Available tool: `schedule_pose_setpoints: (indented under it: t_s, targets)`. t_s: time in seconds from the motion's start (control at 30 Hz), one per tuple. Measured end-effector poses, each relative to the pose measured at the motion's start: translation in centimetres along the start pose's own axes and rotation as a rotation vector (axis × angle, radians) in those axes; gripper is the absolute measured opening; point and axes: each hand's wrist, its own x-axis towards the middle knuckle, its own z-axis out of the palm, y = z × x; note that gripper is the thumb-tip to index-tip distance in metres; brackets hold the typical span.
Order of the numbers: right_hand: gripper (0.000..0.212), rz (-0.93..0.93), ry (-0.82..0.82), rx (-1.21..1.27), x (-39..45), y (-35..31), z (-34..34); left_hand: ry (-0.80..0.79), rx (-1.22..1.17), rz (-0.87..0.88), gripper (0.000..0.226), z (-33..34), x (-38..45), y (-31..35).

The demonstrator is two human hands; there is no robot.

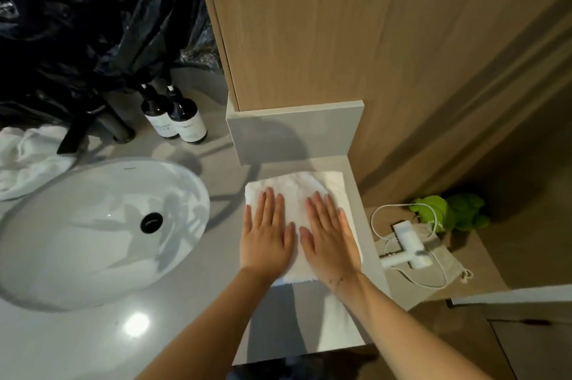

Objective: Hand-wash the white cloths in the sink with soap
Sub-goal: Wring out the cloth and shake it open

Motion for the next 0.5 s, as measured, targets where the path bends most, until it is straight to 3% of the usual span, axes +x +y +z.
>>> schedule_pose_setpoints:
  t_s: [0.37, 0.5]
  targets:
    - [0.066, 0.026, -0.102, -0.178, 4.2, -0.1, -0.9, -0.113, -0.008, -0.023, 0.075, -1.3, 3.8, -0.8]
    - [0.059, 0.108, -0.18, -0.05, 4.5, -1.9, -3.6, -0.237, -0.124, 0.062, 0.073, -5.3, 4.0, -3.2]
